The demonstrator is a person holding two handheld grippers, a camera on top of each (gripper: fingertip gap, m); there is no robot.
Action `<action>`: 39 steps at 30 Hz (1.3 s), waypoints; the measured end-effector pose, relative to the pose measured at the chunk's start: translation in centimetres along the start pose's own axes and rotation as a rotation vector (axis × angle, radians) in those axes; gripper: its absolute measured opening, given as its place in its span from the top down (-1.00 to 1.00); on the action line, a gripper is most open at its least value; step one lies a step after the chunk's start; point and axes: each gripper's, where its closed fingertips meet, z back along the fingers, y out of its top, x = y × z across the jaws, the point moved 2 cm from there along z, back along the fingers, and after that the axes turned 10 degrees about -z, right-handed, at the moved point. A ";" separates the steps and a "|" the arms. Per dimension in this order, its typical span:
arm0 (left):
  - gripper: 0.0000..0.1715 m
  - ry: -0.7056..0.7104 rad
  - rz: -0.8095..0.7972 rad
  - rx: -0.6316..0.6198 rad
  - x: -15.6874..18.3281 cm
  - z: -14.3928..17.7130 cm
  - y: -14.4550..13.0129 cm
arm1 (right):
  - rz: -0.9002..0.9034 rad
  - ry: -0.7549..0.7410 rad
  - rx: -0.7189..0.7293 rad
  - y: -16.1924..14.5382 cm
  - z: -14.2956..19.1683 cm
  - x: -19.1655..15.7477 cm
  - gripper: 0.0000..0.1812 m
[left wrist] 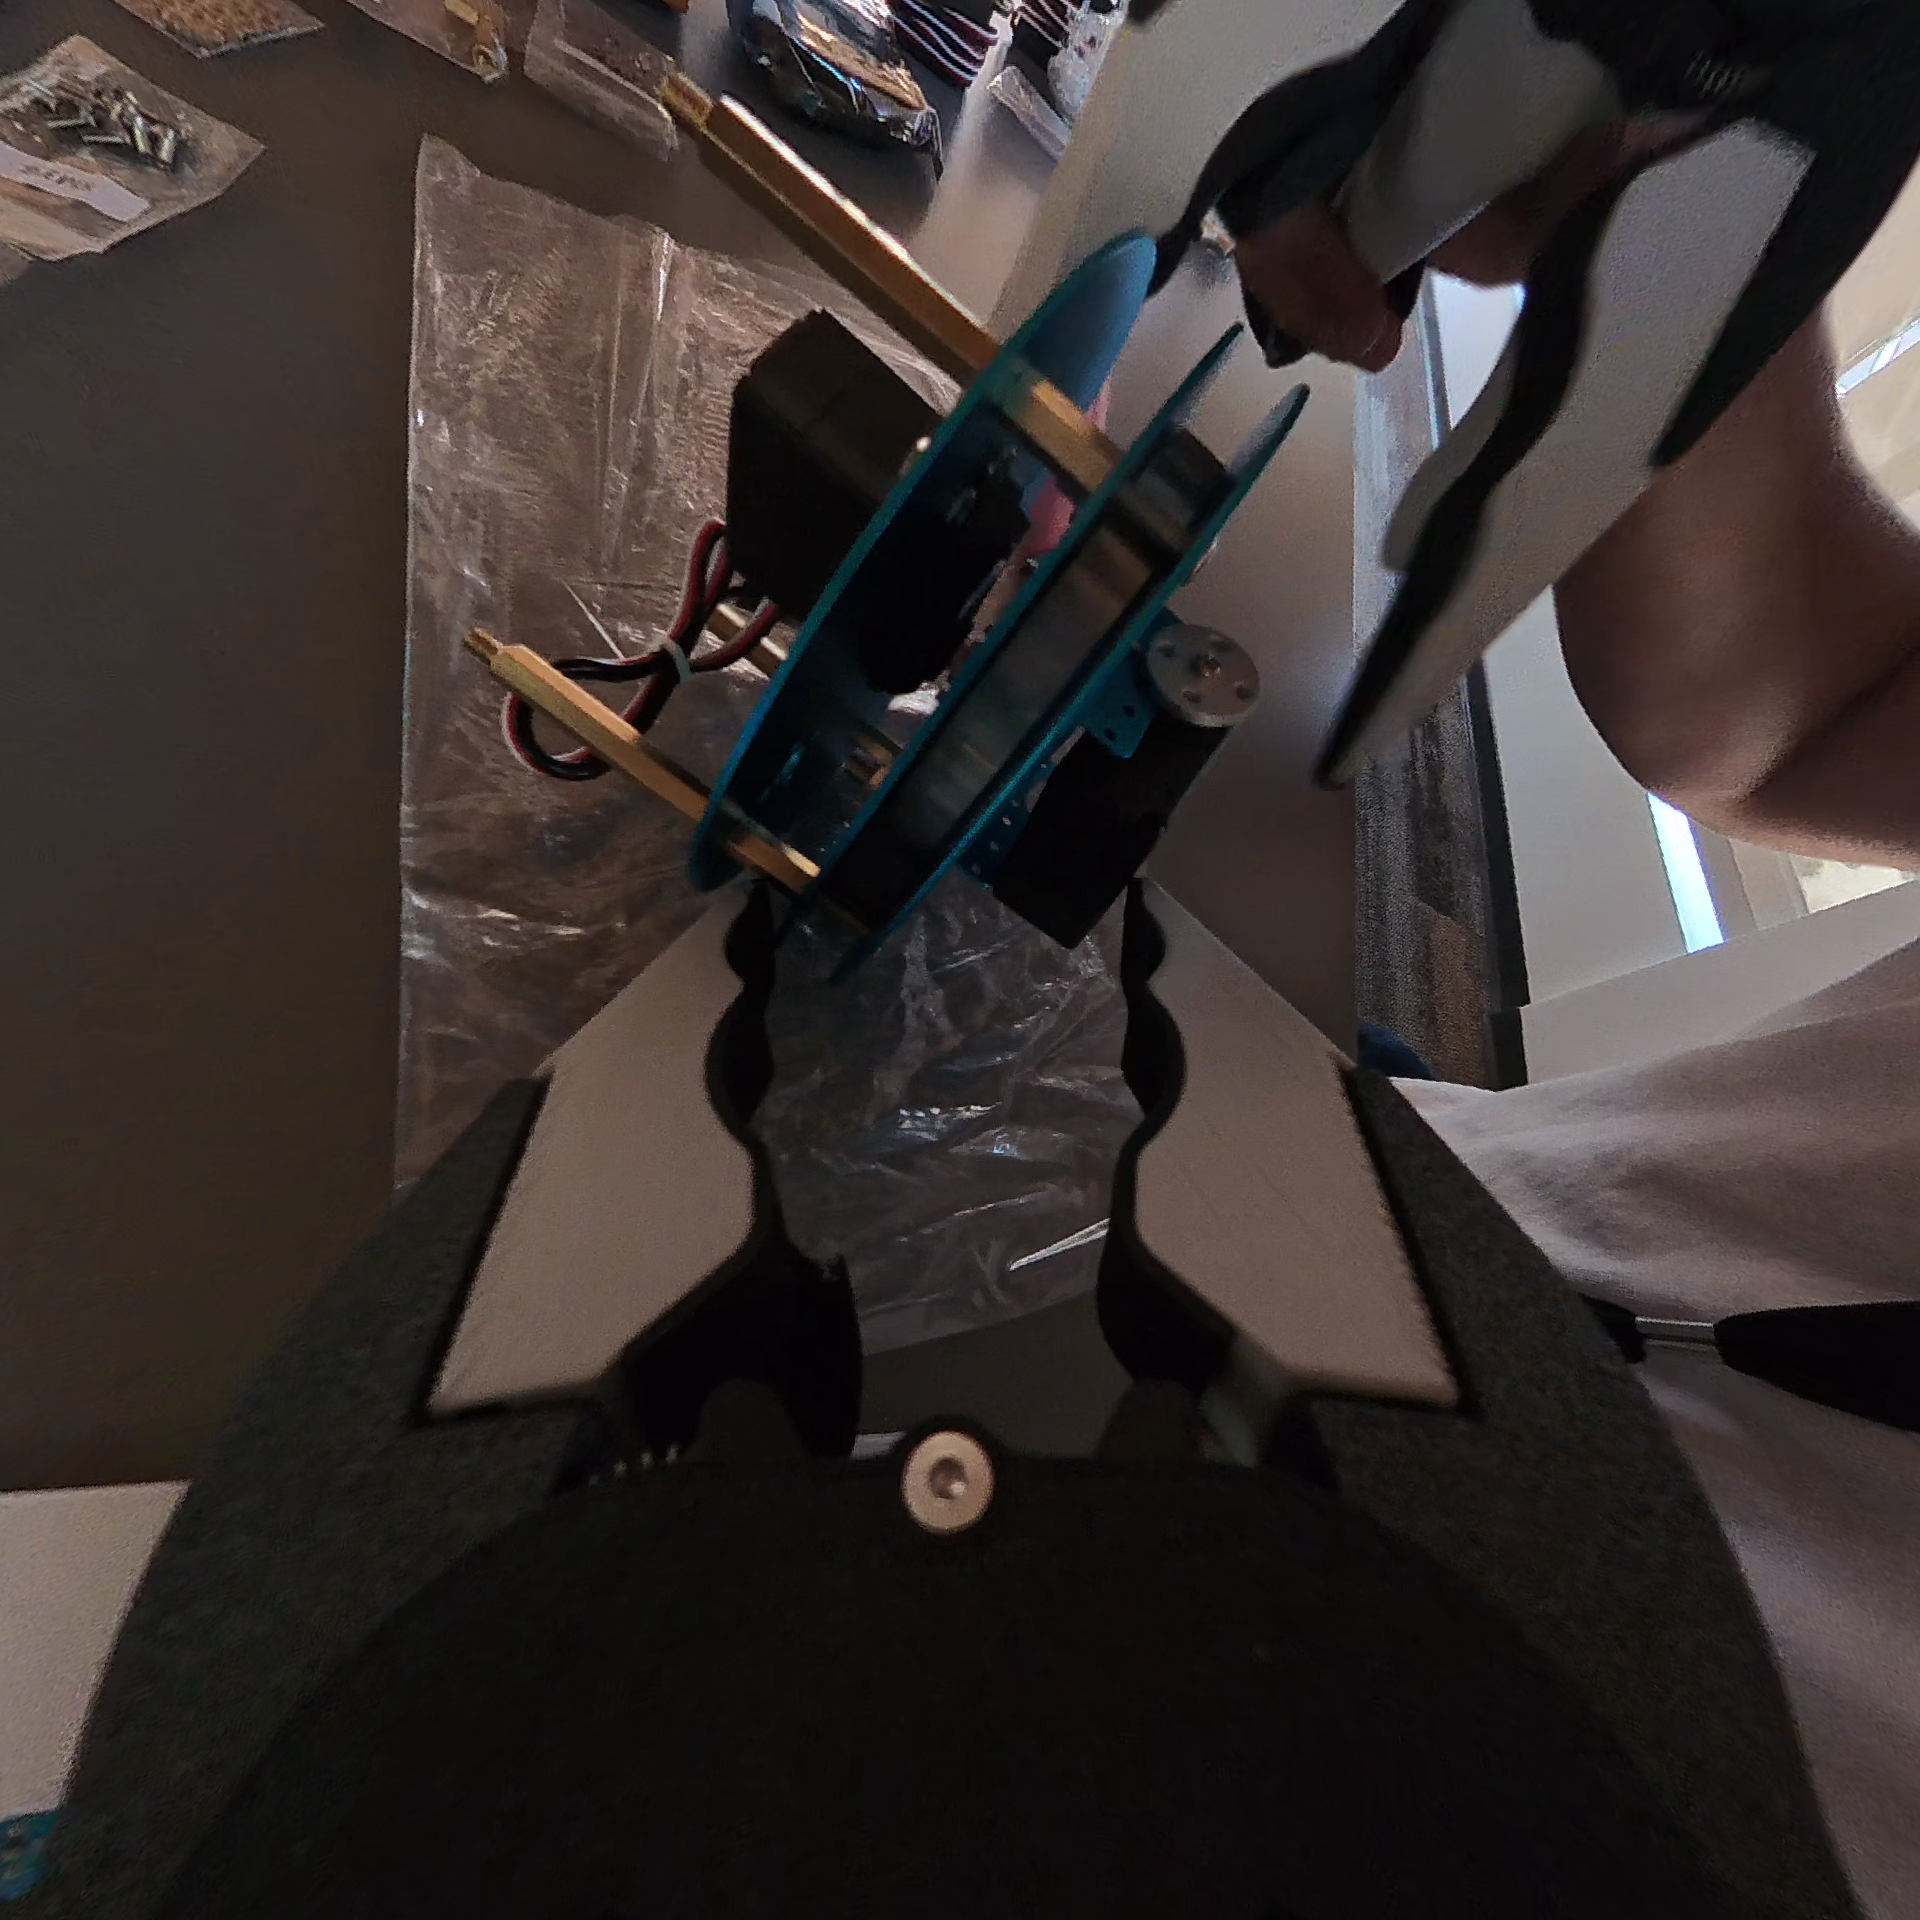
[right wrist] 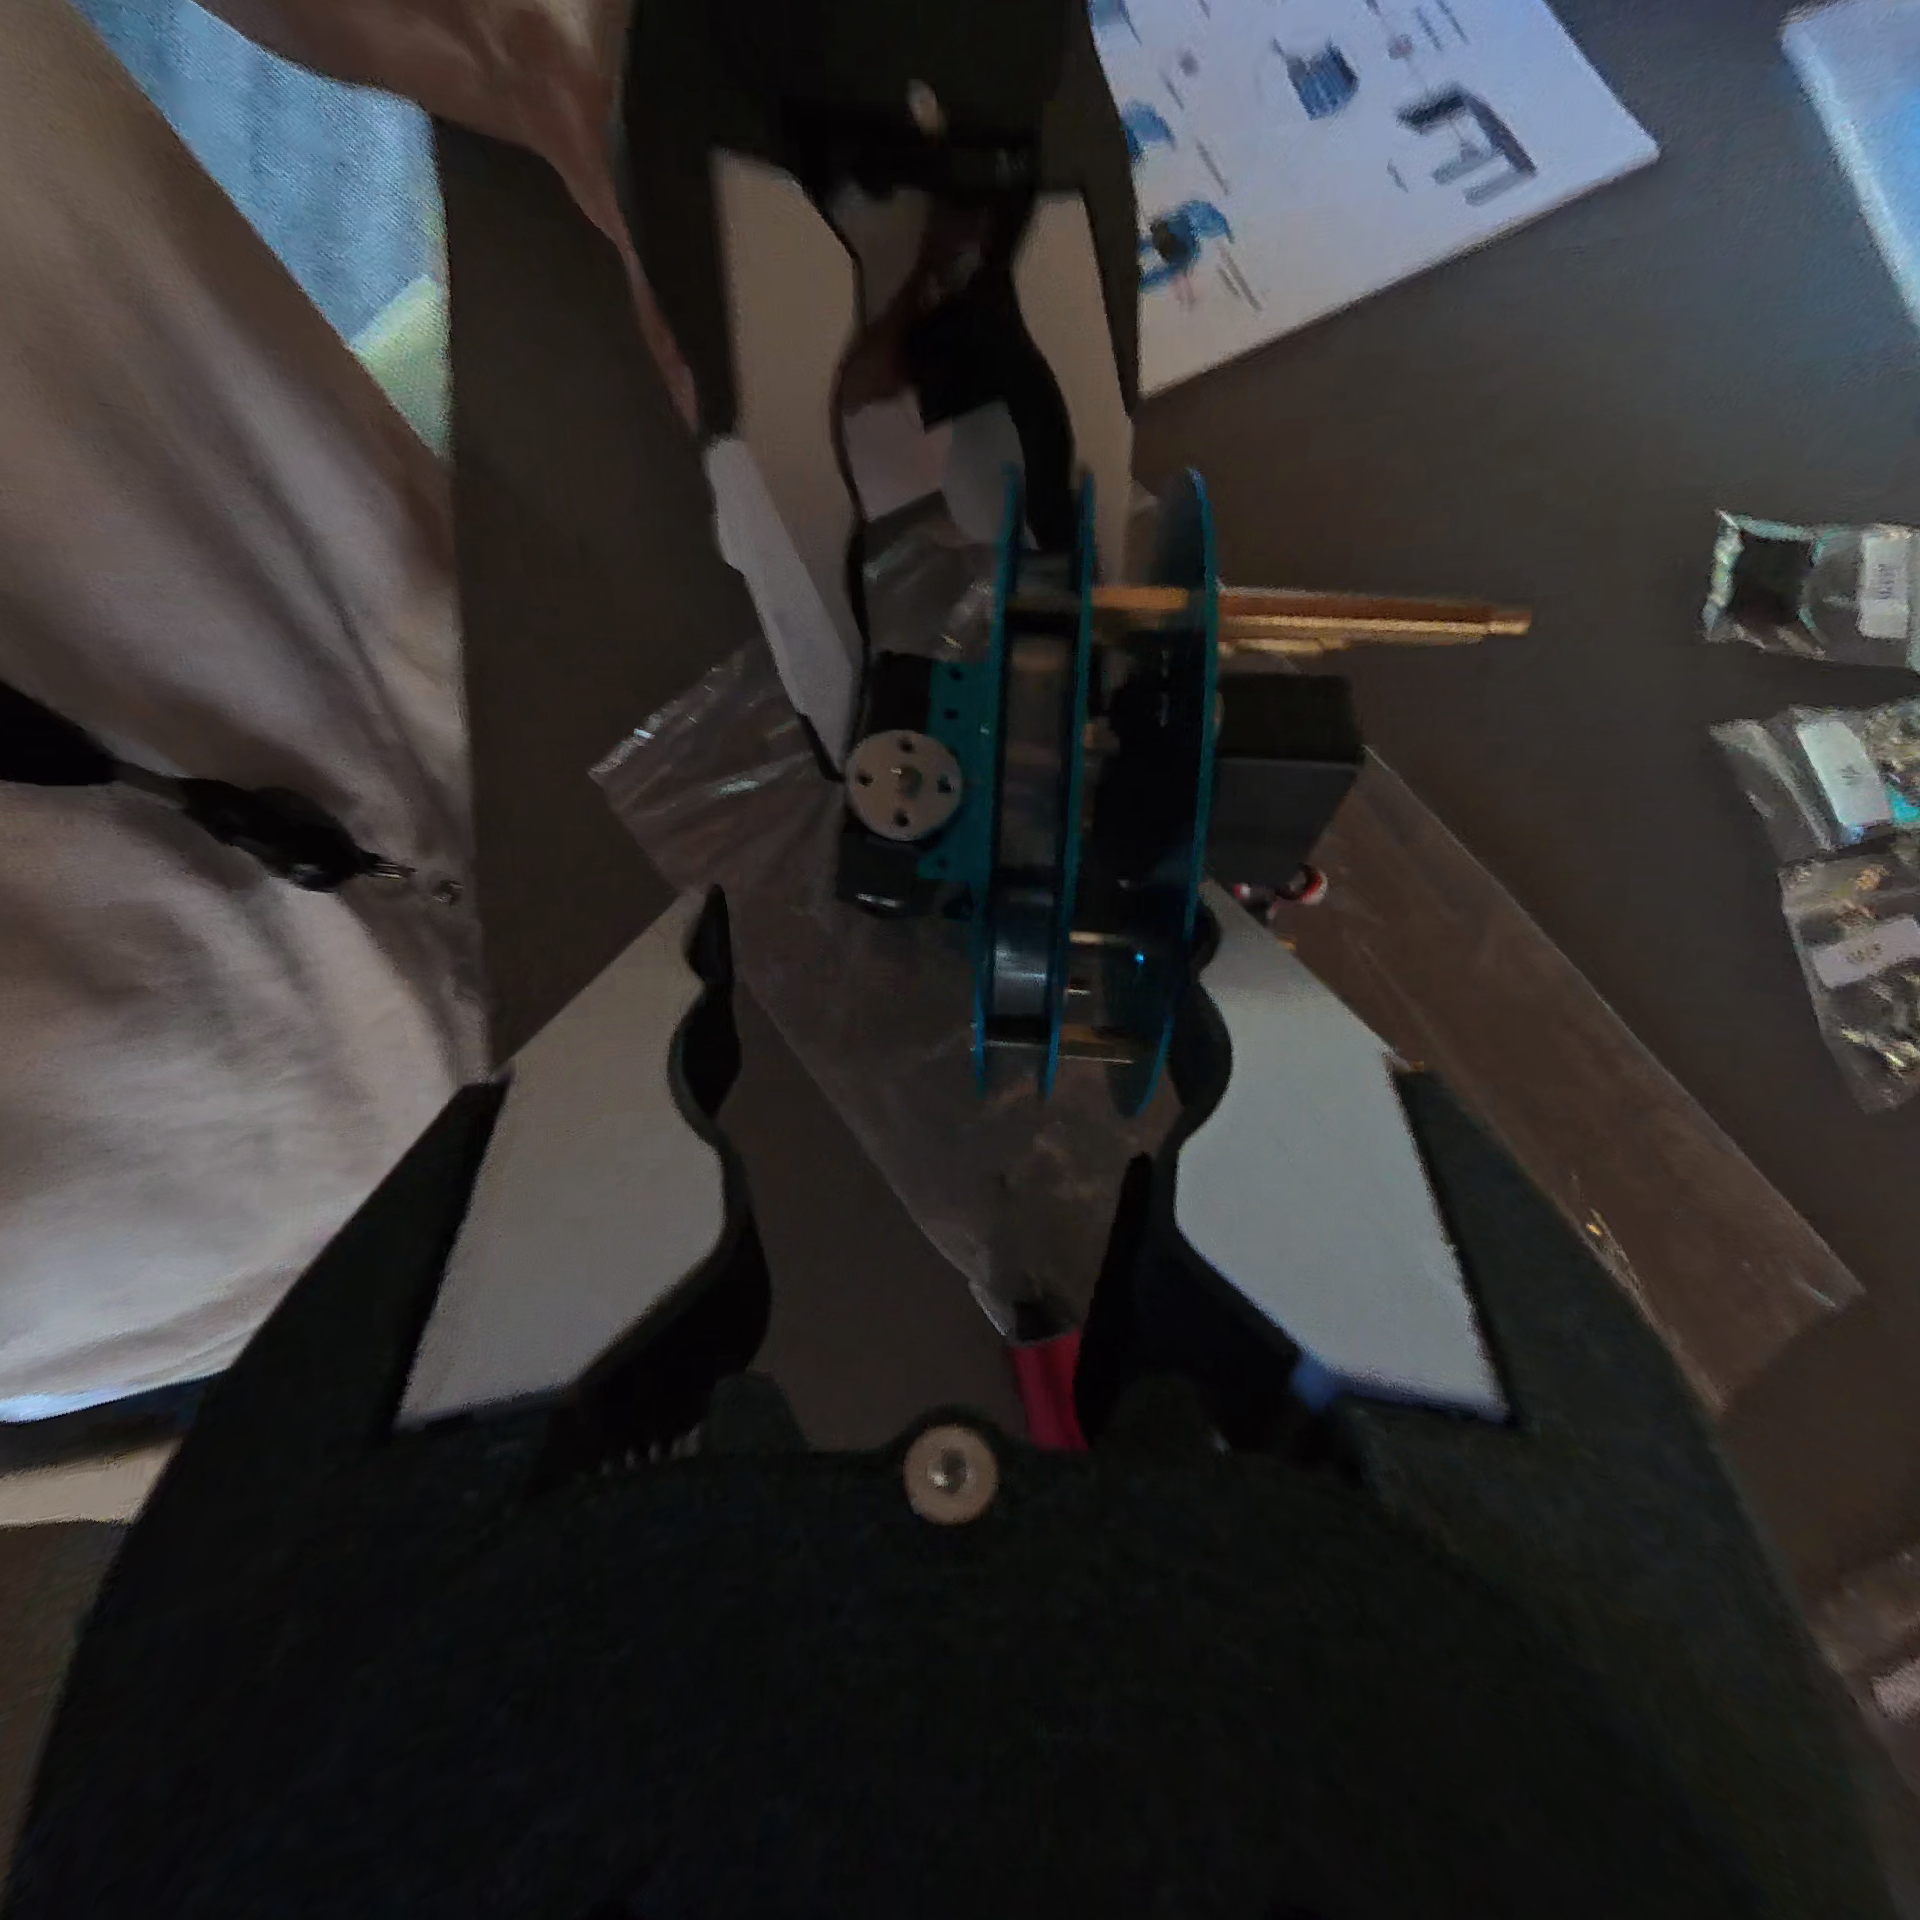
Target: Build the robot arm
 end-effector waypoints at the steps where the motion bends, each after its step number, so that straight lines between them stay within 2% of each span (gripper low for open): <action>1: 0.23 -0.001 0.001 0.000 0.1 0.0 0.0 | 0.009 -0.061 -0.002 -0.1 -0.5 0.4 0.08; 3: 0.22 0.002 0.002 -0.005 0.1 0.0 -0.1 | 0.013 -0.147 0.061 0.4 -1.0 0.9 0.14; 8: 0.18 0.021 -0.010 -0.003 0.1 0.0 0.1 | -0.049 -0.142 0.132 0.4 -1.0 1.2 0.26; 13: 0.17 0.052 -0.110 -0.005 0.1 0.6 0.3 | -0.042 -0.117 0.129 0.1 -0.9 1.2 0.29; 17: 0.09 0.021 -0.169 -0.027 0.4 0.9 0.7 | -0.023 -0.106 0.112 0.0 -0.8 1.3 0.30; 19: 0.25 0.062 -0.218 -0.050 -0.1 1.2 0.6 | -0.012 -0.091 0.094 0.1 -0.8 1.4 0.32; 21: 0.30 0.089 -0.235 -0.054 -0.5 2.2 0.8 | -0.009 -0.078 0.077 0.2 -0.9 1.5 0.31; 24: 0.27 0.104 -0.247 -0.044 -1.1 3.8 1.5 | -0.001 -0.059 0.060 0.3 -0.9 1.7 0.32; 26: 0.13 0.098 -0.301 -0.042 -1.4 4.2 2.1 | 0.004 -0.042 0.046 0.4 -0.9 1.8 0.33; 29: 0.08 0.100 -0.427 -0.056 -2.6 3.9 3.2 | 0.028 -0.016 0.009 0.6 -1.0 2.0 0.32; 32: 0.03 -0.112 -0.406 -0.073 -0.8 2.6 3.0 | 0.013 0.000 -0.014 1.0 -1.0 2.3 0.32; 33: 0.03 -0.133 -0.409 -0.076 -0.4 2.0 2.9 | 0.004 -0.002 -0.012 1.0 -1.0 2.4 0.32; 35: -0.03 -0.086 -0.431 -0.104 -0.5 0.8 2.5 | -0.006 -0.019 0.007 1.1 -1.1 2.5 0.31; 39: 0.18 -0.020 -0.393 -0.030 -0.8 0.4 3.1 | -0.058 -0.123 0.069 0.7 -0.9 3.0 0.15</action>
